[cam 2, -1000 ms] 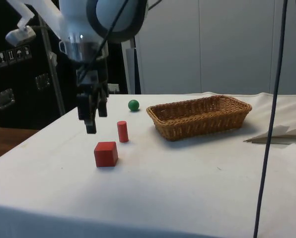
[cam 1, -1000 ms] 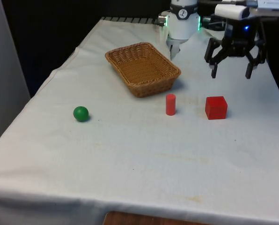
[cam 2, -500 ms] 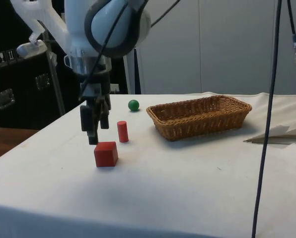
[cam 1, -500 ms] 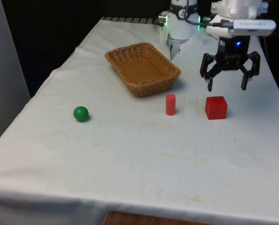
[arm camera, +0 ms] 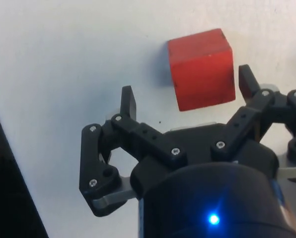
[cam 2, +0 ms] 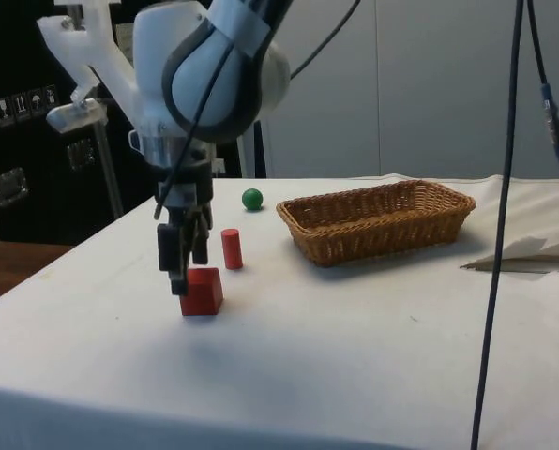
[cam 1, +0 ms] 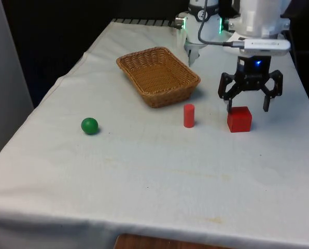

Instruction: Pick up the object to the left of the cylinder and place it into the basket.

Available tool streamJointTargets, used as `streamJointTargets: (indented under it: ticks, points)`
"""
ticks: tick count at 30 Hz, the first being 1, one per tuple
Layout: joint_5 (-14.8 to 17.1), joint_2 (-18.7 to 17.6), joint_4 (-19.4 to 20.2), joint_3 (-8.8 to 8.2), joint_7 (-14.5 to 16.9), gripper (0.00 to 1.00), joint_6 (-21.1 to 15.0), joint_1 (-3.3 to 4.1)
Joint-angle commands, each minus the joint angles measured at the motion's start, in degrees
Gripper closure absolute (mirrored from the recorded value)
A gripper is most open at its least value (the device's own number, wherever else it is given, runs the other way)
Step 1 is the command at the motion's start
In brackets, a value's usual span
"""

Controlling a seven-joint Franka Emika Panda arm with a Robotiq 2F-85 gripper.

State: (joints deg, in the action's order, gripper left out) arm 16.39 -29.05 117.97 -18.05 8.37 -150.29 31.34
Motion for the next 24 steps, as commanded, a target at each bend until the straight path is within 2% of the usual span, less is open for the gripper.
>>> streamJointTargets:
  ticks: [1, 6, 7, 8, 11, 16, 17, 18, 19, 21, 24]
  points:
    - [1.43, -0.29, 0.06, 0.97, 1.43, 0.0, -1.15, -0.86]
    - [3.38, -1.78, 0.0, 0.97, 3.44, 0.0, -2.46, -1.15]
    - [2.46, -1.78, 0.0, 0.0, 2.64, 0.0, -1.66, -0.4]
    - [3.67, -2.01, 0.06, 0.92, 3.84, 0.0, -2.64, -1.26]
    - [4.53, -2.64, 0.06, 0.86, 5.16, 0.0, -3.15, -1.6]
    - [5.67, -3.27, 0.0, 0.63, 6.82, 0.0, -3.55, -1.72]
    - [4.93, -3.27, -0.06, -0.11, 6.19, 0.0, -2.75, -1.26]
    - [5.67, -3.38, 0.0, 0.63, 6.93, 0.0, -3.72, -1.72]
    - [5.67, -3.44, 0.0, 0.63, 6.93, 0.02, -3.78, -1.72]
    - [5.67, -3.55, 0.0, 0.63, 6.99, 0.19, -3.9, -1.72]
    - [5.67, -3.61, -0.06, 0.63, 7.05, 0.54, -4.01, -1.72]
